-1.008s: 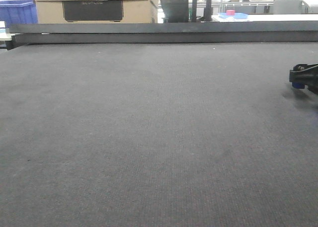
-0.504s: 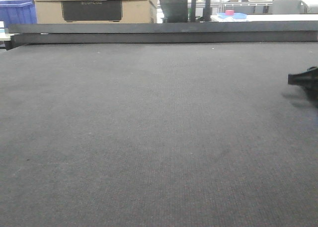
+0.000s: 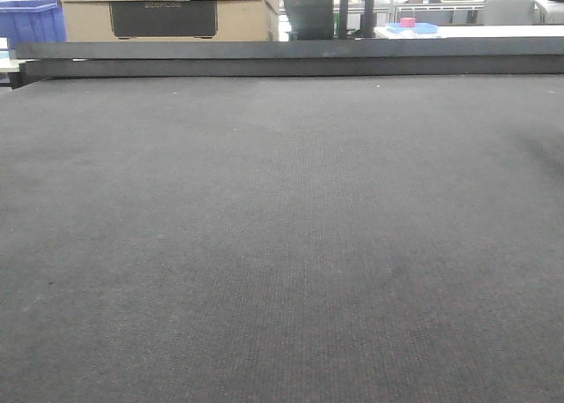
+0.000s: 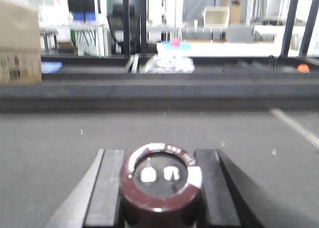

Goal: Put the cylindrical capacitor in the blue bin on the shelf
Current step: 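Lift both held objects up off the felt tabletop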

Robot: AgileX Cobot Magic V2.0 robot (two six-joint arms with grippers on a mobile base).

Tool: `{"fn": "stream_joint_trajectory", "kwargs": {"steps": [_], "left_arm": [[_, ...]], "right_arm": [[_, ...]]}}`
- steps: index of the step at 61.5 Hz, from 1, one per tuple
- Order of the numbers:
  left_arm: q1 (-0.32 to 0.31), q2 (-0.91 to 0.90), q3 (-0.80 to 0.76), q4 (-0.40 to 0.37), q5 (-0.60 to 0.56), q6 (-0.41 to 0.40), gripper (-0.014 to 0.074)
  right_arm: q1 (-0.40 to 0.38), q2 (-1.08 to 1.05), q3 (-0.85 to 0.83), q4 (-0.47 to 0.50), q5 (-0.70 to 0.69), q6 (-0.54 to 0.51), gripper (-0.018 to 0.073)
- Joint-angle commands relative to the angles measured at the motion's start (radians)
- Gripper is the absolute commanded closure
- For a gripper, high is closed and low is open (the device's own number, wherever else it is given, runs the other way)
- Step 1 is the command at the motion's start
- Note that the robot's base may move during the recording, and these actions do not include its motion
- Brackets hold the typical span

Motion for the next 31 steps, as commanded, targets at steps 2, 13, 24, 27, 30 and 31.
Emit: {"fn": "stream_joint_trajectory", "kwargs": {"steps": [2,13,24,27,30,31], "left_arm": [[0.017,0.185,-0.015,-0.074,-0.257,-0.004,-0.0005],[0.019,0.477,-0.159,-0.090,-0.346,-0.004,-0.0005],[0.026,0.678,-0.331,-0.180,-0.374,-0.004,-0.0005],[0.033,0.721,-0.364,-0.180,-0.369,-0.004,-0.0005],[0.039,0.760,-0.402,-0.180,-0.369,-0.004,-0.0005],[0.042,0.771,-0.411,-0.182,-0.369,-0.004,-0.0005]], "right_arm": [[-0.002,-0.045,0.004,-0.005,0.021,-0.002,0.0721],[-0.002,-0.054,0.004,-0.005,0.028,-0.002,0.0721],[-0.002,-0.054,0.004,-0.005,0.045,-0.002,0.0721],[-0.002,-0.054,0.004,-0.005,0.050,-0.002,0.0721],[-0.002,-0.054,0.004,-0.005,0.059,-0.002,0.0721],[-0.002,-0.054,0.004,-0.005,0.062,-0.002,0.0721]]}}
